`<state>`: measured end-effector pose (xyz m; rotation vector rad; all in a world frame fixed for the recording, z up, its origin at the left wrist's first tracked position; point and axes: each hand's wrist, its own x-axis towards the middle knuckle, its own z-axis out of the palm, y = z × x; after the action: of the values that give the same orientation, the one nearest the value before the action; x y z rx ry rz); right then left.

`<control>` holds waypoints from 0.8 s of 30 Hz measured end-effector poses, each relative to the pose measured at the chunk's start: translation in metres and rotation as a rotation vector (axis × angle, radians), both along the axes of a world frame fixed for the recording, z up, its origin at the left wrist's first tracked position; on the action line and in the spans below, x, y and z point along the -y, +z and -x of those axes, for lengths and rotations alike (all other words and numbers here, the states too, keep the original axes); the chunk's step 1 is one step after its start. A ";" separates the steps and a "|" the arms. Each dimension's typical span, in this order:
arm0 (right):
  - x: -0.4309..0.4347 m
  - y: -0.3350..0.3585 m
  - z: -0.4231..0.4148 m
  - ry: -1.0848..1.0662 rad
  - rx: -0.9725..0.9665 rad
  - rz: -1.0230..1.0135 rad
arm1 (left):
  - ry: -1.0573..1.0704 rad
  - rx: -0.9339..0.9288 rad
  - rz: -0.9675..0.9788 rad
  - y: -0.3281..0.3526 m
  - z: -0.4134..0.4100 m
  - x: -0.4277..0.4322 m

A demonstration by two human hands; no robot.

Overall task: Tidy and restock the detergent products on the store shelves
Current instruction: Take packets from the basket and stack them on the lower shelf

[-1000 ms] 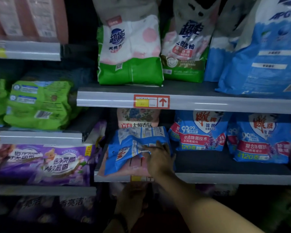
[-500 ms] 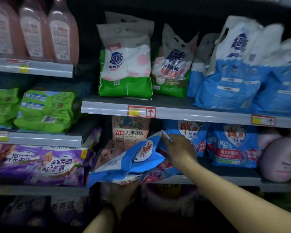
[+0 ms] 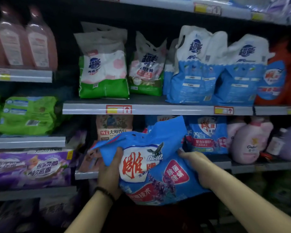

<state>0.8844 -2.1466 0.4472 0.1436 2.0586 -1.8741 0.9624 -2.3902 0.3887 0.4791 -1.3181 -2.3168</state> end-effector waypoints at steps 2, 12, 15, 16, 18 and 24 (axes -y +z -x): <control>-0.015 -0.011 -0.004 0.027 0.016 0.088 | 0.035 0.020 0.032 0.014 0.004 -0.010; -0.032 -0.028 -0.008 -0.002 -0.386 0.427 | -0.002 0.003 0.333 0.078 0.005 -0.048; -0.028 -0.033 -0.010 -0.160 -0.366 0.529 | -0.042 0.032 0.360 0.080 0.008 -0.046; -0.027 -0.033 -0.010 -0.182 -0.349 0.538 | -0.054 0.040 0.351 0.077 0.010 -0.044; -0.023 -0.031 -0.008 -0.203 -0.312 0.533 | -0.057 0.064 0.364 0.069 0.014 -0.040; -0.015 -0.015 0.003 -0.243 -0.246 0.564 | -0.369 0.050 0.294 0.018 0.021 -0.018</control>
<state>0.8811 -2.1320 0.4317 0.0183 1.6181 -2.6601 0.9413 -2.3719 0.4063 0.2122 -1.8680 -2.3408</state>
